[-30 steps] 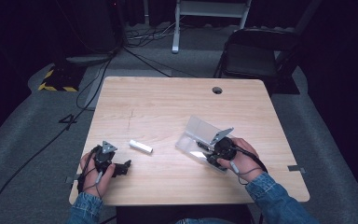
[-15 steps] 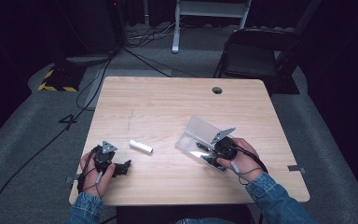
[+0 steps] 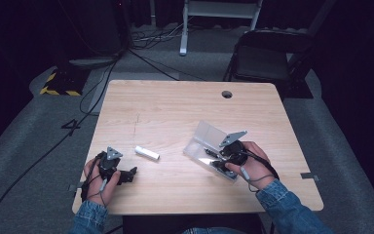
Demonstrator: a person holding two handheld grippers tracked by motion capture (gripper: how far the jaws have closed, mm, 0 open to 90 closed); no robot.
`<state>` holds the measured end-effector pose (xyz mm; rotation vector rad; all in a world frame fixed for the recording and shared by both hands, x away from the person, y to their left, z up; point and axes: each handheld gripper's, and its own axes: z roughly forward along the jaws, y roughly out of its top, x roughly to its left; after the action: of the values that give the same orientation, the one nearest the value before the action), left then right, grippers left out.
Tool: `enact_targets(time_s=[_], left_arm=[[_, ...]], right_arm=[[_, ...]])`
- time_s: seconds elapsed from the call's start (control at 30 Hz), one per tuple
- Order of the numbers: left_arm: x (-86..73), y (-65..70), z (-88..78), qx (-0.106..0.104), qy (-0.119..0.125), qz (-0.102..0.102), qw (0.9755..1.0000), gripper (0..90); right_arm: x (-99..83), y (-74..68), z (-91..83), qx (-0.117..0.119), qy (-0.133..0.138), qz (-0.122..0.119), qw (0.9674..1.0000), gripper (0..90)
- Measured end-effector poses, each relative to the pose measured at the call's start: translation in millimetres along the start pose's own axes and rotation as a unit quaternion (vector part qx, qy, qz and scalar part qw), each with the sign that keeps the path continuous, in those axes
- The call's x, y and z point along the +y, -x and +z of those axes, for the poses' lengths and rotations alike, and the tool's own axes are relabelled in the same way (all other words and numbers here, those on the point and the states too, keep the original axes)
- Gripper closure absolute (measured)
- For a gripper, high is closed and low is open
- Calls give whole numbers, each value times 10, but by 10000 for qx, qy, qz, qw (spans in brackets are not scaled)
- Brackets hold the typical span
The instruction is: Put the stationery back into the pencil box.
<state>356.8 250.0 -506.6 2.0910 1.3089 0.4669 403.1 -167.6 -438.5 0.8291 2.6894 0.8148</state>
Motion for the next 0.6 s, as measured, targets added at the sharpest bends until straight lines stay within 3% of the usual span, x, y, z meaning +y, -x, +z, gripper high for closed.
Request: enact_targets(time_s=[0.23,0.6], left_arm=[[0,0,0,2,0,-1,10000,0],[1,0,-1,1,-8,-2,10000,0]], right_arm=[[140,-75,-29,5,143,-87,9999,479],[515,-272,-35,124,440,-414,9981,466]])
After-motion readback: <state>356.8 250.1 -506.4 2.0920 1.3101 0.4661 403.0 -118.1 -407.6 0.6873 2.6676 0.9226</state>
